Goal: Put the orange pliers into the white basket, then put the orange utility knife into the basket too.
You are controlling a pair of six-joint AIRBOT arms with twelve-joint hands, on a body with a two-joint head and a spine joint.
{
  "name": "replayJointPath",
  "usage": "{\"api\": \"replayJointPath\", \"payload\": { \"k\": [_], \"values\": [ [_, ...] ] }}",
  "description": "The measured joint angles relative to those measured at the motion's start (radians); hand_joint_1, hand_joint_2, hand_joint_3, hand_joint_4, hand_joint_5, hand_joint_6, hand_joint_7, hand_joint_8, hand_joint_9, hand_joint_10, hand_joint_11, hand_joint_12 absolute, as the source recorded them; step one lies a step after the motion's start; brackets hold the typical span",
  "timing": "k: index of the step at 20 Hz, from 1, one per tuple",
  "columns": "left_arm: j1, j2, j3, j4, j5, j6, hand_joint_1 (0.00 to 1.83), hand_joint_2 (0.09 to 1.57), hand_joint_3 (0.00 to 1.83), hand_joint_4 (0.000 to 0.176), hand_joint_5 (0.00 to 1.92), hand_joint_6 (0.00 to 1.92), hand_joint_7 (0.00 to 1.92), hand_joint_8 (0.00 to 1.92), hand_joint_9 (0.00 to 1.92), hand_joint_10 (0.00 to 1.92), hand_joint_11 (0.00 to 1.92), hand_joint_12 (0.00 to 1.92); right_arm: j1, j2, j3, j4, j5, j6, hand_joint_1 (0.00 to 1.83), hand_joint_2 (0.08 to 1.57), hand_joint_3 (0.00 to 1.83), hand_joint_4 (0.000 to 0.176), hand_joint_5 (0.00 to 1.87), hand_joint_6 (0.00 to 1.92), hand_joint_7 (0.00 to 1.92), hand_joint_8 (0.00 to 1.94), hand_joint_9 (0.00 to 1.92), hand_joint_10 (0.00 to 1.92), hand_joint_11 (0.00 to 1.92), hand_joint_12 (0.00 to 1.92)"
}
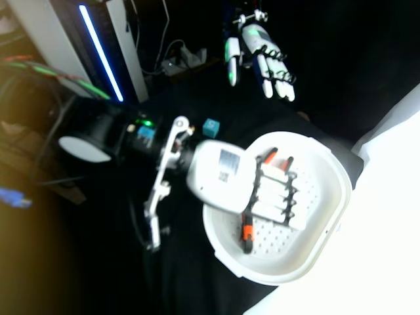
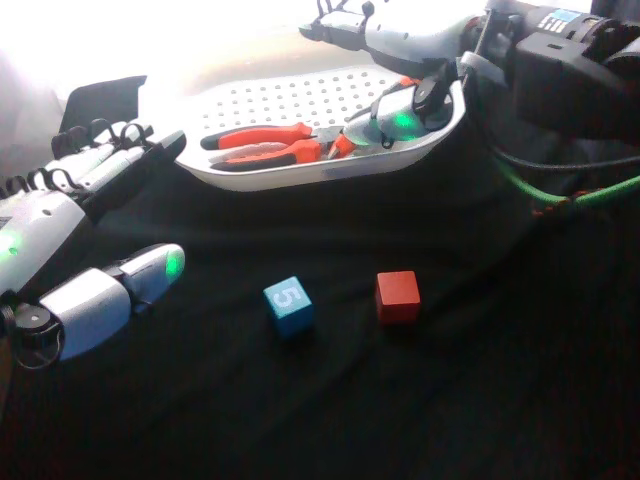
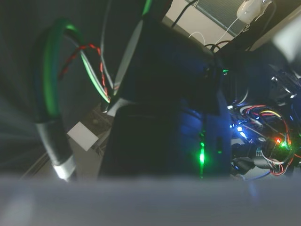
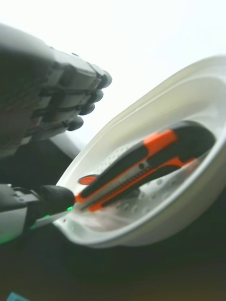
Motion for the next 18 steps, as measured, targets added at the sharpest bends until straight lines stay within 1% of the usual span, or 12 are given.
{"api": "replayJointPath", "payload": {
  "k": [2, 3, 6, 7, 8, 9, 10, 11, 12, 13, 16, 18],
  "values": [
    [0.0, 0.0, 0.0, -0.003, 0.0, 0.0, 0.44, 1.4, 0.0, 0.057, 0.11, 0.0, 0.01, 0.0, 0.0, 0.0, 0.0, 0.26, 0.0, 0.064, -0.07, 0.002, 0.019, 0.0, 0.48, 1.13, 0.0, 0.05, 0.0, 0.0, 0.0, 0.0, 0.0, 0.0, 0.0, 0.0],
    [0.0, 0.0, 0.0, -0.012, 0.0, 0.0, 0.43, 1.38, 0.0, 0.072, 0.05, 0.01, 0.0, 0.0, 0.0, 0.0, 0.0, 0.03, 0.0, 0.155, -0.162, 0.0, 0.08, 0.0, 0.43, 1.12, 0.0, 0.051, 0.0, 0.0, 0.0, 0.0, 0.0, 0.0, 0.0, 0.0],
    [0.0, 0.0, 0.0, -0.019, -0.002, 0.0, 0.45, 1.37, 0.0, 0.074, 0.0, 0.0, 0.0, 0.0, 0.0, 0.0, 0.0, 0.0, 0.0, 0.249, -0.238, 0.002, 0.171, 0.0, 0.34, 1.09, 0.0, 0.068, 0.0, 0.0, 0.0, 0.0, 0.0, 0.0, 0.0, 0.0],
    [0.0, 0.003, 0.0, -0.02, -0.003, 0.0, 0.39, 1.36, 0.0, 0.089, 0.0, 0.0, 0.0, 0.0, 0.0, 0.0, 0.0, 0.0, 0.0, 0.297, -0.282, 0.0, 0.214, 0.0, 0.33, 1.11, 0.0, 0.105, 0.0, 0.0, 0.0, 0.0, 0.0, 0.0, 0.0, 0.0],
    [0.0, 0.006, 0.0, -0.023, -0.005, 0.0, 0.39, 1.36, 0.0, 0.089, 0.0, 0.0, 0.0, 0.0, 0.0, 0.0, 0.0, 0.0, 0.0, 0.319, -0.306, -0.006, 0.242, 0.0, 0.33, 1.11, 0.0, 0.105, 0.0, 0.0, 0.0, 0.0, 0.0, 0.0, 0.0, 0.0],
    [0.0, 0.011, -0.002, -0.023, -0.008, 0.0, 0.38, 1.36, 0.0, 0.099, 0.0, 0.0, 0.0, 0.0, 0.0, 0.0, 0.01, 0.0, 0.0, 0.346, -0.341, -0.015, 0.272, 0.0, 0.33, 1.11, 0.0, 0.124, 0.0, 0.0, 0.0, 0.0, 0.0, 0.0, 0.0, 0.0],
    [0.0, 0.015, -0.003, -0.023, -0.016, -0.001, 0.39, 1.36, 0.0, 0.108, 0.0, 0.0, 0.0, 0.0, 0.0, 0.0, 0.0, 0.0, -0.002, 0.371, -0.375, -0.032, 0.301, 0.0, 0.31, 1.1, 0.0, 0.165, 0.0, 0.0, 0.0, 0.0, 0.0, 0.0, 0.0, 0.0],
    [0.0, 0.018, -0.003, -0.024, -0.024, -0.001, 0.38, 1.37, 0.0, 0.089, 0.0, 0.0, 0.0, 0.0, 0.0, 0.0, 0.0, 0.0, -0.015, 0.406, -0.42, -0.052, 0.349, 0.0, 0.3, 1.15, 0.01, 0.14, 0.0, 0.0, 0.0, 0.0, 0.0, 0.0, 0.0, 0.0],
    [0.0, 0.024, -0.003, -0.023, -0.024, -0.001, 0.38, 1.37, 0.0, 0.089, 0.0, 0.0, 0.0, 0.0, 0.0, 0.0, 0.0, 0.0, -0.034, 0.425, -0.446, -0.062, 0.383, 0.0, 0.3, 1.15, 0.01, 0.14, 0.0, 0.0, 0.0, 0.0, 0.0, 0.0, 0.0, 0.0],
    [0.0, 0.029, -0.005, -0.027, -0.026, 0.0, 0.48, 1.34, 0.0, 0.089, 0.04, 0.01, 0.0, 0.0, 0.0, 0.0, 0.0, 0.0, -0.06, 0.449, -0.477, -0.064, 0.419, 0.0, 0.39, 1.21, 0.02, 0.092, 0.0, 0.0, 0.0, 0.0, 0.0, 0.0, 0.0, 0.0],
    [0.0, 0.05, -0.008, -0.03, -0.047, 0.0, 0.56, 1.34, 0.0, 0.066, 0.02, 0.0, 0.0, 0.0, 0.0, 0.0, 0.0, 0.0, -0.13, 0.524, -0.543, -0.065, 0.485, 0.0, 0.54, 1.22, 0.01, 0.111, 0.0, 0.0, 0.0, 0.0, 0.0, 0.0, 0.0, 0.0],
    [0.0, 0.063, -0.014, -0.032, -0.077, 0.0, 0.52, 1.33, 0.0, 0.096, 0.0, 0.0, 0.0, 0.0, 0.0, 0.0, 0.0, 0.0, -0.189, 0.591, -0.587, -0.053, 0.573, 0.0, 0.48, 1.2, 0.0, 0.156, 0.0, 0.0, 0.0, 0.0, 0.0, 0.0, 0.0, 0.0]
  ]
}}
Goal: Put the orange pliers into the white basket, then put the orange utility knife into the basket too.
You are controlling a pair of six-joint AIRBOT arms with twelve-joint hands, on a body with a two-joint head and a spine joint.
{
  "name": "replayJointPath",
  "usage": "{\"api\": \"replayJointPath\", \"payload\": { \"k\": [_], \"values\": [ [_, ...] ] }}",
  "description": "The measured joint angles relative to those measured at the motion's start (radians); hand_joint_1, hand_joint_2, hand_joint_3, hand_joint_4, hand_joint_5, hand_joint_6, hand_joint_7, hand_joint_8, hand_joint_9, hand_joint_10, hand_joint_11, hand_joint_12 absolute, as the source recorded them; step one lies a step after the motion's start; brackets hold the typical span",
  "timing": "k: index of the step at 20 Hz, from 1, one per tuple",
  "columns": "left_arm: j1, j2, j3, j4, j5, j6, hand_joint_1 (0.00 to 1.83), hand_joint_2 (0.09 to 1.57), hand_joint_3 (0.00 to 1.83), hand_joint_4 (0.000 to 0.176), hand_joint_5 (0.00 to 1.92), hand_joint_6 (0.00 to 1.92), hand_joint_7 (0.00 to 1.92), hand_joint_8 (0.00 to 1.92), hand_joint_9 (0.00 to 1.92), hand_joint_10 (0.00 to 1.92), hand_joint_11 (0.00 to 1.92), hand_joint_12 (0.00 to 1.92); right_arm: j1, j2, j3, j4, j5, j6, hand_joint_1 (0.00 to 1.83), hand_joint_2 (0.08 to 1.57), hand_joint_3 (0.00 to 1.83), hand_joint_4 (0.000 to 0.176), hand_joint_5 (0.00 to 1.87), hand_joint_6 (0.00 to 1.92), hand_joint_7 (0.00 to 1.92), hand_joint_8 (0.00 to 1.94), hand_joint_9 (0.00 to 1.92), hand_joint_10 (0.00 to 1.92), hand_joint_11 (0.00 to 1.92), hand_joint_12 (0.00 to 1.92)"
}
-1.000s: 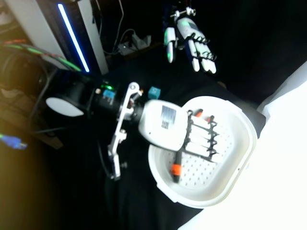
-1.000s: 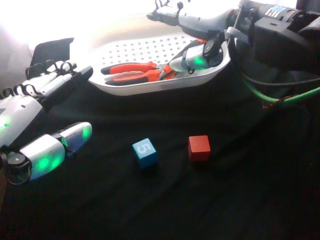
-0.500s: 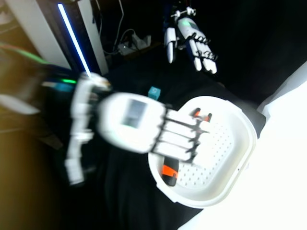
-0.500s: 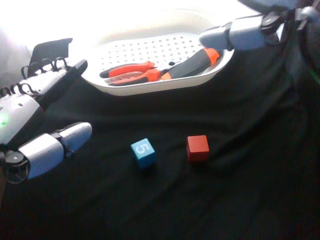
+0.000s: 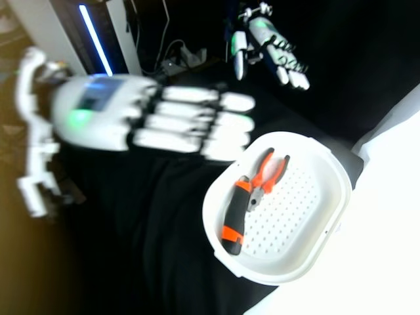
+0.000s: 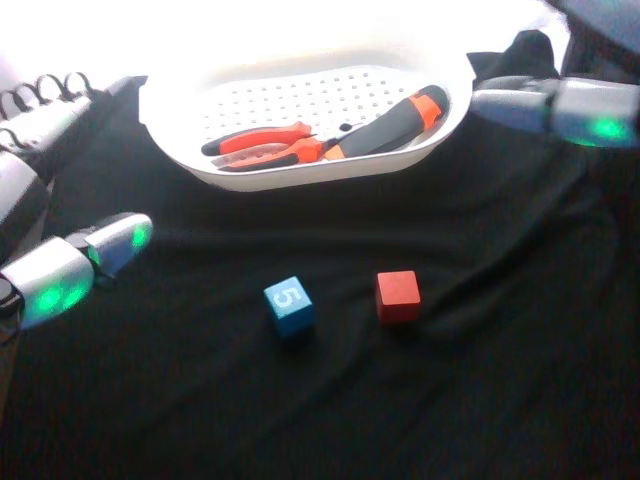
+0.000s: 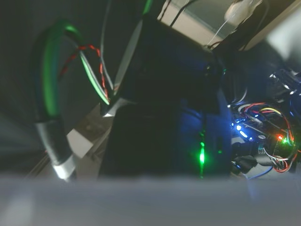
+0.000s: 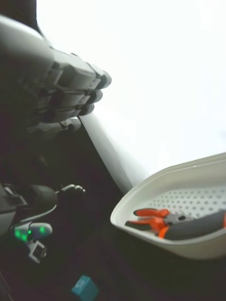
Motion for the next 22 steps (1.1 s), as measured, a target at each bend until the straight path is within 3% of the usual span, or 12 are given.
{"api": "replayJointPath", "payload": {
  "k": [2, 3, 5, 7, 8, 12, 15, 16, 19, 20, 21, 22],
  "values": [
    [0.001, 0.002, -0.002, 0.001, -0.026, 0.0, 0.5, 1.31, 0.02, 0.08, 0.0, 0.0, 0.0, 0.0, 0.02, 0.0, 0.0, 0.24, -0.062, 0.04, -0.035, 0.029, 0.083, 0.0, 0.46, 1.19, 0.0, 0.151, 0.0, 0.0, 0.0, 0.0, 0.0, 0.0, 0.0, 0.0],
    [0.002, 0.008, -0.006, 0.004, -0.033, 0.0, 0.53, 1.34, 0.01, 0.036, 0.0, 0.0, 0.0, 0.0, 0.01, 0.0, 0.0, 0.24, -0.098, 0.059, -0.056, 0.039, 0.126, 0.0, 0.49, 1.17, 0.0, 0.106, 0.0, 0.0, 0.0, 0.0, 0.0, 0.0, 0.0, 0.0],
    [0.002, 0.019, -0.006, 0.01, -0.05, 0.0, 0.53, 1.33, 0.0, 0.041, 0.0, 0.0, 0.0, 0.0, 0.0, 0.0, 0.0, 0.17, -0.145, 0.087, -0.088, 0.056, 0.187, 0.0, 0.55, 1.16, 0.0, 0.088, 0.0, 0.0, 0.0, 0.0, 0.0, 0.0, 0.0, 0.0],
    [0.002, 0.037, -0.006, 0.003, -0.089, 0.0, 0.47, 1.3, 0.0, 0.093, 0.0, 0.0, 0.0, 0.0, 0.0, 0.0, 0.0, 0.09, -0.231, 0.159, -0.136, 0.103, 0.323, 0.0, 0.56, 1.15, 0.0, 0.048, 0.0, 0.0, 0.0, 0.0, 0.0, 0.0, 0.0, 0.0],
    [0.002, 0.042, -0.006, 0.007, -0.094, 0.0, 0.41, 1.26, 0.0, 0.129, 0.0, 0.0, 0.0, 0.0, 0.0, 0.0, 0.0, 0.59, -0.243, 0.166, -0.14, 0.114, 0.346, 0.0, 0.54, 1.16, 0.0, 0.025, 0.0, 0.0, 0.0, 0.0, 0.0, 0.0, 0.0, 0.0],
    [0.002, 0.074, -0.018, 0.011, -0.212, 0.013, 0.29, 1.31, 0.0, 0.15, 0.0, 0.0, 0.0, 0.0, 0.0, 0.0, 0.0, 0.01, -0.293, 0.201, -0.159, 0.165, 0.508, 0.0, 0.51, 1.11, 0.0, 0.0, 0.0, 0.0, 0.0, 0.0, 0.04, 0.02, 0.04, 0.02],
    [-0.011, 0.102, -0.014, 0.022, -0.241, 0.019, 0.4, 1.22, 0.0, 0.106, 0.09, 0.02, 0.0, 0.0, 0.0, 0.0, 0.0, 0.0, -0.301, 0.219, -0.17, 0.151, 0.645, 0.0, 0.42, 1.18, 0.0, 0.031, 0.16, 0.03, 0.11, 0.0, 0.11, 0.02, 0.0, 0.43],
    [-0.034, 0.104, -0.01, 0.028, -0.245, 0.019, 0.47, 1.23, 0.0, 0.068, 0.23, 0.07, 0.03, 0.01, 0.02, 0.01, 0.0, 0.0, -0.301, 0.224, -0.17, 0.149, 0.688, 0.0, 0.45, 1.23, 0.01, 0.0, 0.16, 0.02, 0.1, 0.0, 0.1, 0.01, 0.0, 0.38],
    [-0.115, 0.107, 0.003, 0.103, -0.247, 0.026, 0.63, 1.21, 0.01, 0.155, 0.36, 0.27, 0.03, 0.0, 0.02, 0.02, 0.01, 0.09, -0.332, 0.249, -0.185, 0.156, 0.789, 0.0, 0.51, 1.19, 0.0, 0.074, 0.07, 0.01, 0.17, 0.01, 0.21, 0.02, 0.0, 0.36],
    [-0.138, 0.112, 0.005, 0.124, -0.247, 0.031, 0.6, 1.26, 0.0, 0.16, 0.33, 0.6, 0.09, 0.0, 0.04, 0.0, 0.0, 0.02, -0.344, 0.252, -0.186, 0.156, 0.821, 0.0, 0.49, 1.17, 0.01, 0.082, 0.18, 0.24, 0.19, 0.0, 0.23, 0.01, 0.0, 0.34],
    [-0.155, 0.117, 0.014, 0.149, -0.255, 0.039, 0.45, 1.33, 0.0, 0.117, 0.24, 0.5, 0.13, 0.0, 0.11, 0.01, 0.04, 0.05, -0.348, 0.251, -0.182, 0.156, 0.848, 0.0, 0.66, 1.13, 0.0, 0.104, 0.03, 0.05, 0.11, 0.0, 0.26, 0.01, 0.0, 0.07],
    [-0.193, 0.124, 0.016, 0.172, -0.251, 0.054, 0.44, 1.3, 0.0, 0.124, 0.35, 0.26, 0.27, 0.07, 0.28, 0.02, 0.02, 0.5, -0.348, 0.247, -0.171, 0.161, 0.862, 0.011, 0.72, 1.11, 0.0, 0.096, 0.03, 0.02, 0.26, 0.07, 0.32, 0.03, 0.0, 0.01]
  ]
}}
